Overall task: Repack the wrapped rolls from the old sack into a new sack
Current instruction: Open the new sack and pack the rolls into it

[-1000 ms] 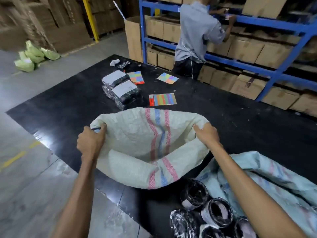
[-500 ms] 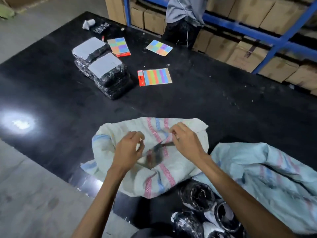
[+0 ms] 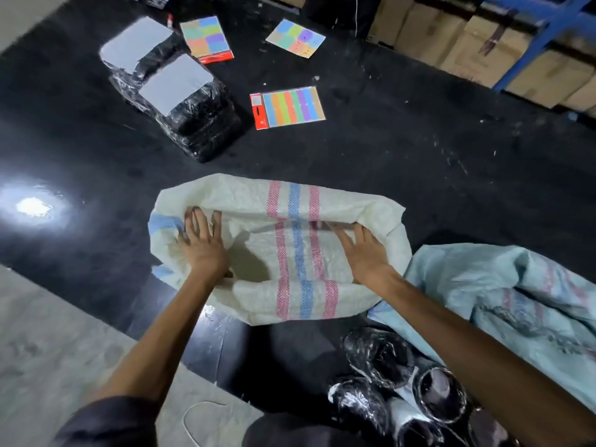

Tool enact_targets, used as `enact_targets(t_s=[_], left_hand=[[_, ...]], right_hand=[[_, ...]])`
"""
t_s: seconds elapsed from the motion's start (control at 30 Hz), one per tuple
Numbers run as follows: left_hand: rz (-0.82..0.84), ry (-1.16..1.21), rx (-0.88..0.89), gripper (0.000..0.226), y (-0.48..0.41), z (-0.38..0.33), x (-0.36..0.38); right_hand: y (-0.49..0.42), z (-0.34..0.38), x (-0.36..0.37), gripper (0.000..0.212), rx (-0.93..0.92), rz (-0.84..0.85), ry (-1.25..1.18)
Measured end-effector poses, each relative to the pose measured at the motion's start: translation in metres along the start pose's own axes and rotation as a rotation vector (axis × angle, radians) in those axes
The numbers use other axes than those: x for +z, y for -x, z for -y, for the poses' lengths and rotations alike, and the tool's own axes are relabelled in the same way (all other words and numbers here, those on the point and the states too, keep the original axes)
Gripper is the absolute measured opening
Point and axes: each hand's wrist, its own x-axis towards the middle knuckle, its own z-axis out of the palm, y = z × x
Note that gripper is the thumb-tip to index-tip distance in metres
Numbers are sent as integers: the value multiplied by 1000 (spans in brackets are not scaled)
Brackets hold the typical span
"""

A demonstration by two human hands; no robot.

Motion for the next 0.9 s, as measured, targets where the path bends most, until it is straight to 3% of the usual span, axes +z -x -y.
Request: enact_targets(t_s=[0.1,0.17,0.27,0.37,0.43,0.53,0.63,0.8,0.9], left_hand=[[-79,-43,56,120,12,-14,-6],[-127,-105,126,103,27,-25,-4],[-26,-142,82,110,44,-31,13],[24,-33,47,103,33,-16,31],[-1,16,103,100,30,-9,31],[-87,73,193,103,44,-17,17],[-208,222,303,88,79,-33,1],[-345,519,660,65,155,-81,-19],[-222,559,849,74,192,-111,-19]], right_hand=[[0,-1,-3,135,-25,-34,22],[4,-3,-2,125,-64,-171,110],[10,-8,1,122,-37,-285,306],[8,-20,3,135,16,-213,266],[11,-23,-1,130,-15,-182,167],[20,-27,-15,93,-95,-199,-206],[49,-42,-26,66,-90,-332,-442],[131,-79,-19,54,-2,-542,-672],[192,-102,2,53,62,-577,-778]])
